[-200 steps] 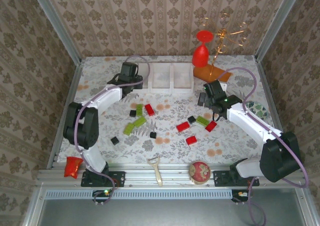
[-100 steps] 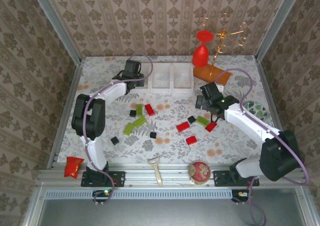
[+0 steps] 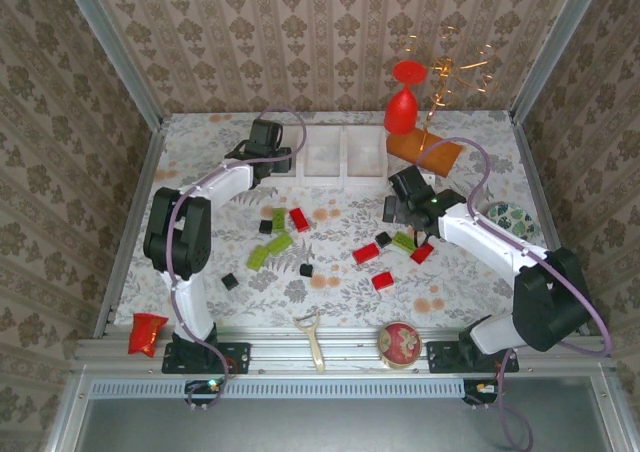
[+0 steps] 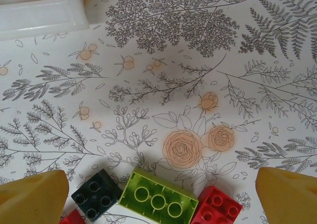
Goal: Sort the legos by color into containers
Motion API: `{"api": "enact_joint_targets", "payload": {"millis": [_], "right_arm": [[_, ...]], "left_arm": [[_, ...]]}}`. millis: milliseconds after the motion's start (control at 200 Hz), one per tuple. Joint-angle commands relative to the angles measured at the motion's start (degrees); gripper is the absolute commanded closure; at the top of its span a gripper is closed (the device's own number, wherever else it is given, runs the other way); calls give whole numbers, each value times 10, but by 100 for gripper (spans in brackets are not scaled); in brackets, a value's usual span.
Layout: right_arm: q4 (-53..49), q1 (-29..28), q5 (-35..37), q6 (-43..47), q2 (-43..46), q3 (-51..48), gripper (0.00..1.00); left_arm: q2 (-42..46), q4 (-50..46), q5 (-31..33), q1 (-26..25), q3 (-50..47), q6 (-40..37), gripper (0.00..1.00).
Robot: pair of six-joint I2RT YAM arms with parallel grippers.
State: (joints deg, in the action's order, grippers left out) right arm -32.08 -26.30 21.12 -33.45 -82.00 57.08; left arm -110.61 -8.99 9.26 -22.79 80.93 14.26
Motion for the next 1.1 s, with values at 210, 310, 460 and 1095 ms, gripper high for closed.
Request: {"api": "enact_joint_targets", "payload": {"millis": [210, 310, 460, 1095], "right_arm": [[-20, -24, -25, -14, -16, 32, 8], [-10, -39, -39, -14, -24, 42, 9], [3, -69, -66, -8, -59, 76, 11], [-27, -166, -142, 29, -270, 255, 21]], "left_arm": [[95, 3, -4, 3, -47, 22, 31], [136, 7, -2, 3, -83, 36, 19], [207, 12, 18, 3, -152, 56, 0], [524, -31, 99, 26, -434, 193, 0]]}}
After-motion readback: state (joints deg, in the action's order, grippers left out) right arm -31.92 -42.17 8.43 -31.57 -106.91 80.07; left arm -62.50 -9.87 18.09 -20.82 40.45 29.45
